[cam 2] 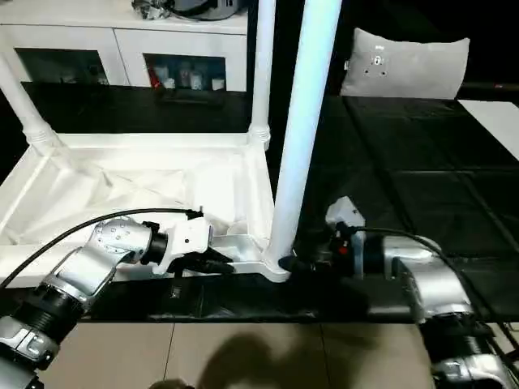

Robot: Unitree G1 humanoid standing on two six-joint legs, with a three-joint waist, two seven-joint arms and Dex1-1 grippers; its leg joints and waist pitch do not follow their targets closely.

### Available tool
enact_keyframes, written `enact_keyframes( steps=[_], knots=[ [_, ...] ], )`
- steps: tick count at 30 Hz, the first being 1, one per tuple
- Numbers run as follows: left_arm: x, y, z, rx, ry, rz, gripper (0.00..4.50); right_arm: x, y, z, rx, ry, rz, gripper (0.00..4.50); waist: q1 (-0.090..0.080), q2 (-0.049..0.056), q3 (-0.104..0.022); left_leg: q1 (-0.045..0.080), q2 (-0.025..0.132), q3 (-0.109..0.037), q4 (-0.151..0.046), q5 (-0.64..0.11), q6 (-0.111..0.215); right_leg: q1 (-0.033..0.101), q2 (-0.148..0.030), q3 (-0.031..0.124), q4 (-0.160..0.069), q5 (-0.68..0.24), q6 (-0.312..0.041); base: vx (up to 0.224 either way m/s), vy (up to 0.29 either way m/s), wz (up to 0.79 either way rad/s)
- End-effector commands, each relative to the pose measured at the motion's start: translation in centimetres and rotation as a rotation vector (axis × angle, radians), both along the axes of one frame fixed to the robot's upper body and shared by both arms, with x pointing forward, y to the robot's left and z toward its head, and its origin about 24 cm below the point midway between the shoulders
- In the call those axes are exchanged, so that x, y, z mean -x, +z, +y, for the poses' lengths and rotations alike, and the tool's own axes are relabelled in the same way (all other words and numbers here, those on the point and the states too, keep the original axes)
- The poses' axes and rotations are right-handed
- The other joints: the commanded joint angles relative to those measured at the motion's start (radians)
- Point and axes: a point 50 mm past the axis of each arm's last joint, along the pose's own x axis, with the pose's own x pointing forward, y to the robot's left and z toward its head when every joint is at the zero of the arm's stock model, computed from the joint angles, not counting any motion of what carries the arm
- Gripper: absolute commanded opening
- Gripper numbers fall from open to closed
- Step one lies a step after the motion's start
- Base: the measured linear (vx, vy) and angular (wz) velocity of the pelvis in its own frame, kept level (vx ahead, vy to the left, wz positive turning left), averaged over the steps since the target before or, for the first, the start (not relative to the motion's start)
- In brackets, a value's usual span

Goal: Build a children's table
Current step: Rotate leg to tighten

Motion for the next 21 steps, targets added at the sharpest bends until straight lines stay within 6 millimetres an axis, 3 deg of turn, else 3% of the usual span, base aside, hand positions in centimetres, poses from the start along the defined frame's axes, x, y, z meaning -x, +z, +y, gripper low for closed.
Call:
enact_keyframes(
  steps=[1, 4, 12, 21],
  knots=[
    [0.5, 0.1, -0.8, -0.03, -0.088, -0.006, 0.0, -0.6, 0.3, 0.2, 0.007, 0.023, -0.022, 3.26, -0.002, -0.01, -0.067, 0.011, 0.054, -0.015, -0.066, -0.177, 0.049, 0.052, -0.086, 0.055, -0.071, -0.298, -0.166, 0.0, 0.0, 0.0],
    [0.5, 0.1, -0.8, -0.03, -0.086, -0.005, 0.0, -0.9, 0.2, 0.2, 0.007, 0.029, -0.028, 2.96, -0.002, -0.013, -0.067, 0.011, 0.053, -0.014, -0.065, -0.18, 0.047, 0.051, -0.087, 0.056, -0.07, -0.305, -0.169, 0.0, 0.0, 0.0],
    [0.5, 0.0, -0.6, -0.029, -0.083, -0.004, 0.0, -1.6, 0.4, 0.5, -0.018, 0.046, -0.042, 2.17, -0.004, -0.011, -0.066, 0.01, 0.054, -0.015, -0.067, -0.188, 0.048, 0.052, -0.086, 0.055, -0.072, -0.325, -0.161, 0.0, 0.0, 0.0],
    [0.5, 0.0, -0.9, 0.008, -0.039, 0.021, 0.0, -0.8, 0.1, 1.0, -0.071, 0.108, 0.005, 1.96, -0.004, -0.01, -0.067, 0.011, 0.053, -0.014, -0.065, -0.184, 0.05, 0.051, -0.085, 0.055, -0.07, -0.305, -0.171, 0.0, 0.0, 0.0]
  ],
)
